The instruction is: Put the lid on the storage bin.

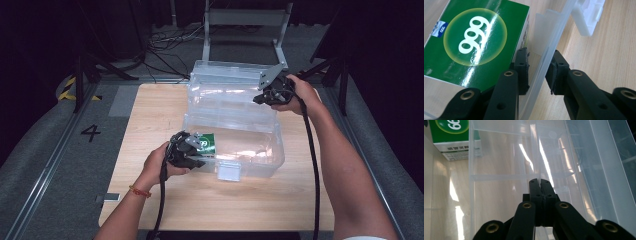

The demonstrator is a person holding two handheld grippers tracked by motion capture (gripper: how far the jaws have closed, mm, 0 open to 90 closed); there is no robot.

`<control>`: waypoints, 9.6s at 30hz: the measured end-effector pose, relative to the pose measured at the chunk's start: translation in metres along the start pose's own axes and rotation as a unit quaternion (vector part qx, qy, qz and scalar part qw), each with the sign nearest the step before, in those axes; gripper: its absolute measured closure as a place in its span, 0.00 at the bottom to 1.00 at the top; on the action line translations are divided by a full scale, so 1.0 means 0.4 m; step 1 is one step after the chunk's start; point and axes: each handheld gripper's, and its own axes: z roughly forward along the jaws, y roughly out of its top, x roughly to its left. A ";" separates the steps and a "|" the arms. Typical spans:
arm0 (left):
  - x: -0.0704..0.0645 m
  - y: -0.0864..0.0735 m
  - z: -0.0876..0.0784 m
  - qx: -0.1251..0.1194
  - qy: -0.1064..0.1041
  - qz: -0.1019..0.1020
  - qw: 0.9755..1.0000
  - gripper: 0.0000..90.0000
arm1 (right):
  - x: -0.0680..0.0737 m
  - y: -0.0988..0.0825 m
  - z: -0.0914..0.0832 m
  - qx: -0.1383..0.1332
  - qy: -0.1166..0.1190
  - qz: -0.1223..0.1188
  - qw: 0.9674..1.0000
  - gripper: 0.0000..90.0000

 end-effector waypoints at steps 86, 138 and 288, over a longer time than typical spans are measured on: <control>-0.091 -0.020 -0.006 -0.009 0.047 -0.023 0.999 0.75 | 0.279 -0.039 -0.081 -0.072 -0.009 -0.042 0.996 0.98; -0.136 -0.062 -0.251 -0.150 0.069 -0.064 0.984 0.54 | 0.333 -0.068 -0.074 -0.085 -0.007 -0.040 0.996 0.95; -0.134 -0.178 -0.211 -0.111 0.132 -0.040 0.984 0.87 | 0.454 -0.484 -0.102 -0.118 -0.062 0.204 0.970 0.54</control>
